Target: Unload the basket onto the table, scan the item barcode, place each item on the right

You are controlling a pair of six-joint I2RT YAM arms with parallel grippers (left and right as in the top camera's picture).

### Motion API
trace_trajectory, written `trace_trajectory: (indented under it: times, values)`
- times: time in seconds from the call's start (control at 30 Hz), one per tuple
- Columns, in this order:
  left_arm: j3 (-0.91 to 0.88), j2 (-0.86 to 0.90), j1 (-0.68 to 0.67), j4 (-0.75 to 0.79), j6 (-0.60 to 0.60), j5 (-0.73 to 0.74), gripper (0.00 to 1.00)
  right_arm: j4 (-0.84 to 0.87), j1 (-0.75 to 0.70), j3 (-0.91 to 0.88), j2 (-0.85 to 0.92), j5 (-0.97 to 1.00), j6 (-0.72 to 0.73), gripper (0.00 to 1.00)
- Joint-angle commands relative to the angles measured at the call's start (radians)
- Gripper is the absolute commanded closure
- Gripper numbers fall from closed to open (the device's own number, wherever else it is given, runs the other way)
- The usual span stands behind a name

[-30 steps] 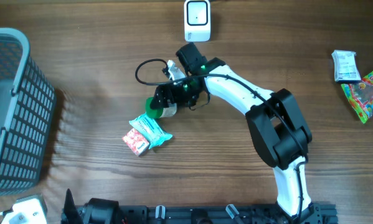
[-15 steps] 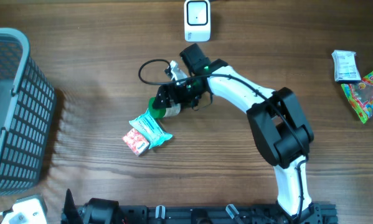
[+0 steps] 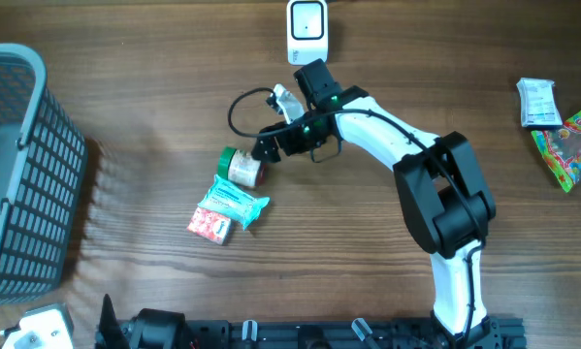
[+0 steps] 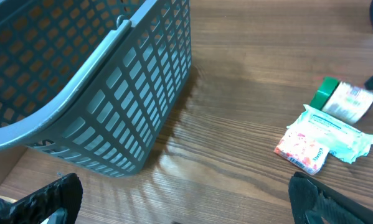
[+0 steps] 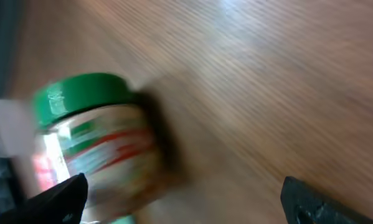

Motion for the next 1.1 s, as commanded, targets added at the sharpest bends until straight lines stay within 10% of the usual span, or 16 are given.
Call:
trace_trajectory:
  times: [0.0, 0.43, 1.07]
  values:
    - [-0.002, -0.011, 0.003, 0.002, -0.009, 0.008, 0.00, -0.014, 0.019, 0.098, -0.124, 0.234, -0.288, 0.00]
    - [-0.002, -0.011, 0.003, 0.002, -0.009, 0.008, 0.00, -0.046, 0.305, 0.103, -0.073, 0.618, -0.384, 0.00]
    - [-0.002, -0.011, 0.003, 0.002, -0.009, 0.008, 0.00, 0.101, 0.340, 0.117, 0.107, 0.603, -0.227, 0.05]
